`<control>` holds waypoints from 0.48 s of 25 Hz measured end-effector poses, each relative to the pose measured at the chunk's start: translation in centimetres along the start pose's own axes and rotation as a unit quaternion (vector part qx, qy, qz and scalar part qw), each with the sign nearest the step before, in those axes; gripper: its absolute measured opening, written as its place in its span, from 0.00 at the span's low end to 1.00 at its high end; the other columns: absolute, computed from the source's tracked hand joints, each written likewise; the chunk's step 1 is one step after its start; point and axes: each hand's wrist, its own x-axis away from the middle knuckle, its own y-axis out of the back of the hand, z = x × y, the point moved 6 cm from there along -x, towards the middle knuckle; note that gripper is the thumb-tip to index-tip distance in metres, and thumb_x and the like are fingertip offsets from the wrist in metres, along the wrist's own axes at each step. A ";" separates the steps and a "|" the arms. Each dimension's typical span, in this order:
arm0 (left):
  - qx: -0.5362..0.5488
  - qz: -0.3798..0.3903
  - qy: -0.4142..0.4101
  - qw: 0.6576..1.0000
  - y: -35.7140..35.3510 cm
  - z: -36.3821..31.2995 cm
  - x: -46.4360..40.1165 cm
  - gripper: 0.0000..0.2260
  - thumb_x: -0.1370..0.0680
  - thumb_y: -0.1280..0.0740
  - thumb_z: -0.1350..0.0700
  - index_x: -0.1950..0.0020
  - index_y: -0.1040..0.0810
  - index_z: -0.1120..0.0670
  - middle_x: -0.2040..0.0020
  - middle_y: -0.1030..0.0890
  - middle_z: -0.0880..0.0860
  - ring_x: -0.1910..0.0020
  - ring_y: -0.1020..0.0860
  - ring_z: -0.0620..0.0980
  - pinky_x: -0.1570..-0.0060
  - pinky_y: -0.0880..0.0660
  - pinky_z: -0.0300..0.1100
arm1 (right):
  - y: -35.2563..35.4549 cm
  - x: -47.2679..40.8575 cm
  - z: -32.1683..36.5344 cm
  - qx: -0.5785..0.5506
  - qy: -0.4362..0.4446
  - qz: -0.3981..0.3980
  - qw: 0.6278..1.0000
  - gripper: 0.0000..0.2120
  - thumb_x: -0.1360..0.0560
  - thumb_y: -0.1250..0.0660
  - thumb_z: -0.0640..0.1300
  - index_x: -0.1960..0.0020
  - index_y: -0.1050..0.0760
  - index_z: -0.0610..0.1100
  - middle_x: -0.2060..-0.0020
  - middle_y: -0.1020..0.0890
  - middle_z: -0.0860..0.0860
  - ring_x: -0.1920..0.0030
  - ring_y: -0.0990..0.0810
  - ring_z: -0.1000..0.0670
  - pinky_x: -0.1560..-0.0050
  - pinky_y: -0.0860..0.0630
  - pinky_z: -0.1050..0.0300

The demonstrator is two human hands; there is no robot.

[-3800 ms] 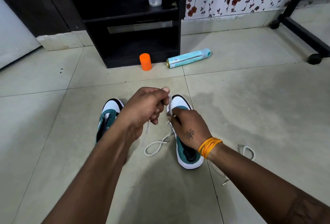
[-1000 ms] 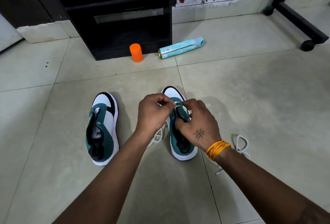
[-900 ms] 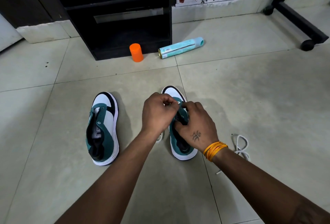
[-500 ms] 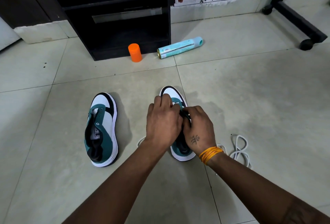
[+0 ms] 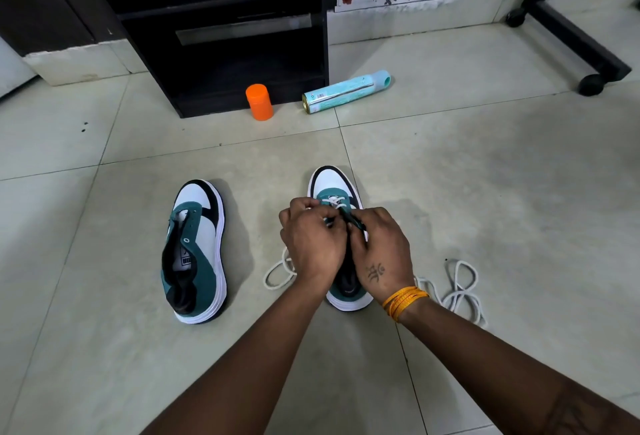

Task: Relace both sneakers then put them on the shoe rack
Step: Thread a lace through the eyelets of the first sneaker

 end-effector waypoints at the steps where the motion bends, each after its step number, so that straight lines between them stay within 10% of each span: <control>1: 0.015 -0.010 0.017 1.000 -0.1 0.1 0.1 0.05 0.26 0.27 0.56 0.57 0.13 0.46 0.45 0.22 0.45 0.40 0.28 0.51 0.39 0.27 0.50 | 0.0 0.0 0.0 -0.004 -0.001 0.000 1.000 0.13 0.21 0.40 0.48 0.43 0.19 0.46 0.50 0.19 0.48 0.50 0.20 0.44 0.51 0.23 0.48; 7: 0.194 -0.037 0.066 0.978 -0.7 1.4 0.6 0.12 0.27 0.23 0.59 0.62 0.16 0.41 0.47 0.25 0.39 0.39 0.24 0.51 0.36 0.24 0.47 | 0.2 0.1 -0.4 -0.007 0.021 -0.007 1.000 0.09 0.20 0.36 0.44 0.44 0.19 0.45 0.50 0.19 0.49 0.50 0.20 0.45 0.51 0.22 0.49; 12: 0.119 -0.029 0.046 0.991 -0.9 0.9 0.0 0.06 0.26 0.23 0.58 0.58 0.13 0.46 0.46 0.23 0.44 0.40 0.27 0.50 0.37 0.26 0.50 | 0.3 0.0 -0.2 -0.036 0.038 0.015 0.999 0.13 0.22 0.38 0.48 0.44 0.18 0.46 0.50 0.20 0.50 0.49 0.20 0.47 0.49 0.23 0.50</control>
